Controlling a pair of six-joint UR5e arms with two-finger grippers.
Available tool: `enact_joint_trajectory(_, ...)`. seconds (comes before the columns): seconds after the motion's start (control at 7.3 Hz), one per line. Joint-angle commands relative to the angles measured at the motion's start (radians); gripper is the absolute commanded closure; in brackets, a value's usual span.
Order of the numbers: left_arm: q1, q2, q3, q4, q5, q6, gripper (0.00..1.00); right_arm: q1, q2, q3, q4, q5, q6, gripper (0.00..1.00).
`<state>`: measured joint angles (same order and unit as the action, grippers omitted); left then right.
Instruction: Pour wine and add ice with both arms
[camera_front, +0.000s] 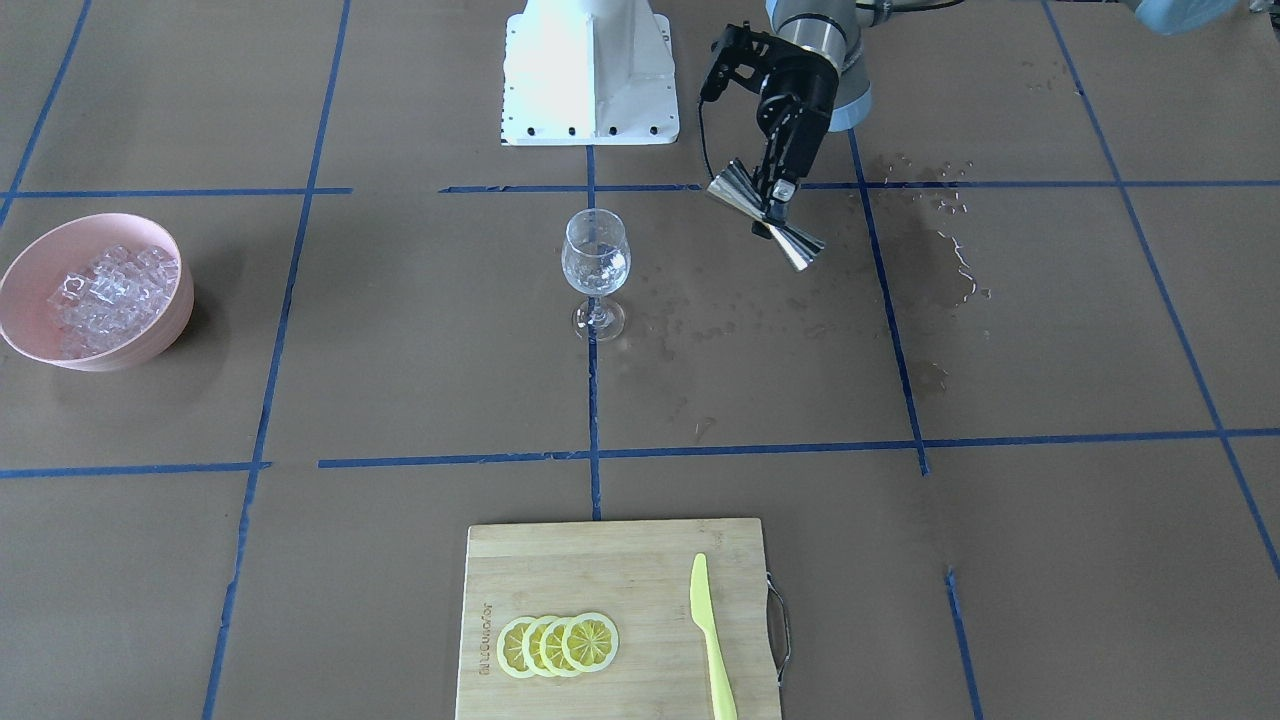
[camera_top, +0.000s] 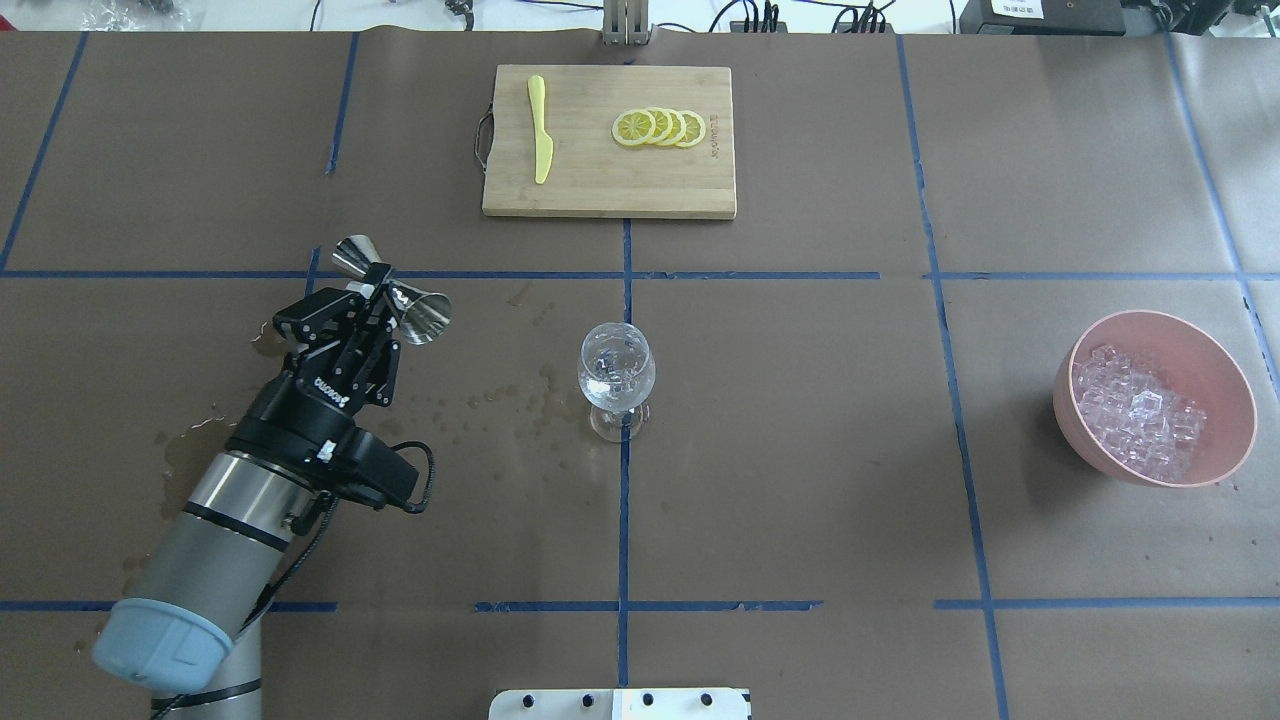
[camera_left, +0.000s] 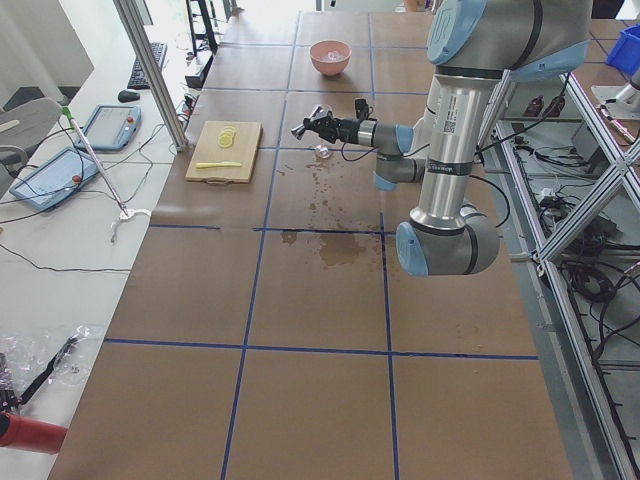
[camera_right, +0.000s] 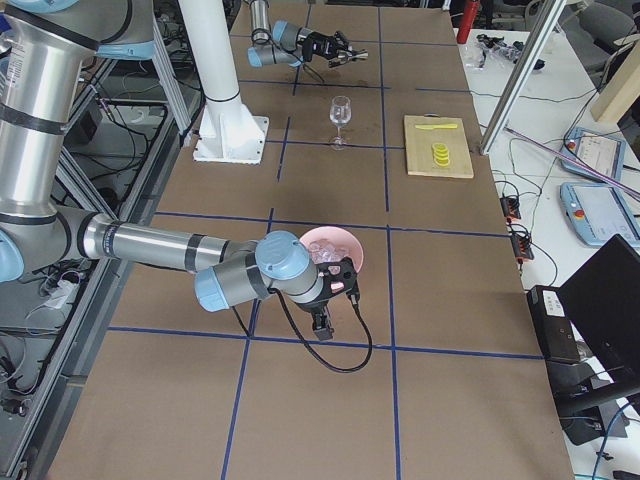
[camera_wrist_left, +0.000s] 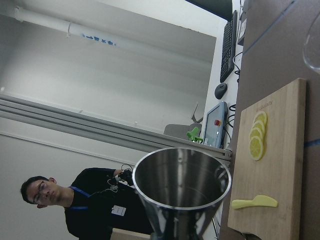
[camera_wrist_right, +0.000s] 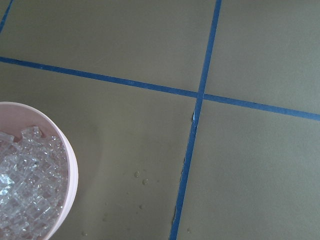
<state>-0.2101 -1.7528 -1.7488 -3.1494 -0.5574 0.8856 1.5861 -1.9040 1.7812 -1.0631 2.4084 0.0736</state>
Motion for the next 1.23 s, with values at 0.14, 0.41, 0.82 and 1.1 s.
enact_joint_trajectory(0.14, -0.017, 0.25, 0.002, -0.259, -0.097, -0.147, 1.0, 0.0, 0.0, 0.0, 0.0, 0.001, 0.0, 0.0)
enact_joint_trajectory(0.41, -0.017, 0.372, 0.006, -0.375, -0.17, -0.253, 1.0, 0.0, 0.0, 0.001, 0.0, 0.001, 0.0, 0.0)
enact_joint_trajectory(0.82, -0.015, 0.45, 0.023, -0.371, -0.28, -0.697, 1.0, 0.0, 0.0, 0.006, 0.002, 0.001, 0.0, 0.0)
enact_joint_trajectory(1.1, -0.014, 0.45, 0.078, -0.364, -0.347, -1.094, 1.0, 0.0, 0.0, 0.006, 0.002, 0.001, 0.0, 0.0)
